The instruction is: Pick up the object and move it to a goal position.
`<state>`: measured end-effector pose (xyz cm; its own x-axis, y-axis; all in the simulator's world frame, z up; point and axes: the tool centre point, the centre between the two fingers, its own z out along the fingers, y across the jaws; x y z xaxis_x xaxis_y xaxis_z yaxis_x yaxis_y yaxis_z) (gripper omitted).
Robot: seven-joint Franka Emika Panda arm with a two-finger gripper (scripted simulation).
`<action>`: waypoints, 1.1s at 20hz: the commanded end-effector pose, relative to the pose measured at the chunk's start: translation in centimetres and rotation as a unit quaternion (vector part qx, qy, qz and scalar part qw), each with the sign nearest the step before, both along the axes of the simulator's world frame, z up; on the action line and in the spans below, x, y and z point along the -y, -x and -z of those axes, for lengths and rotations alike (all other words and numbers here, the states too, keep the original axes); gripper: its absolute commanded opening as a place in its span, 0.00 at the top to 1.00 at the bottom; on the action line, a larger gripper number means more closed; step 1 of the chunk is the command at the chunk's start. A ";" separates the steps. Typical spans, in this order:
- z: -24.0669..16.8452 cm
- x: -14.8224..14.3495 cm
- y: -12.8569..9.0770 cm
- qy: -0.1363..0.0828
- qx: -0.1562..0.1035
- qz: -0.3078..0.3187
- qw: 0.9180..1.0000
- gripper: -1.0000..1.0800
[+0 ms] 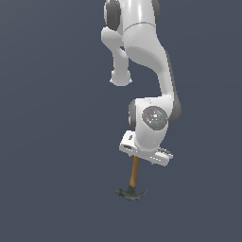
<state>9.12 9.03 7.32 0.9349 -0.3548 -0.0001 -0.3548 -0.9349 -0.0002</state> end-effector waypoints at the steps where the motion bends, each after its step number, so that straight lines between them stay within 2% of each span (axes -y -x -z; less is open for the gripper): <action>1: 0.5 -0.3 -0.2 0.000 0.000 0.007 1.000 0.04; 8: 0.9 -0.4 -0.2 0.000 0.000 0.008 1.000 0.04; 17: 5.1 -0.4 -0.1 0.000 0.000 0.010 1.000 0.04; 22: 5.7 -0.4 -0.3 0.000 0.000 0.010 1.000 0.04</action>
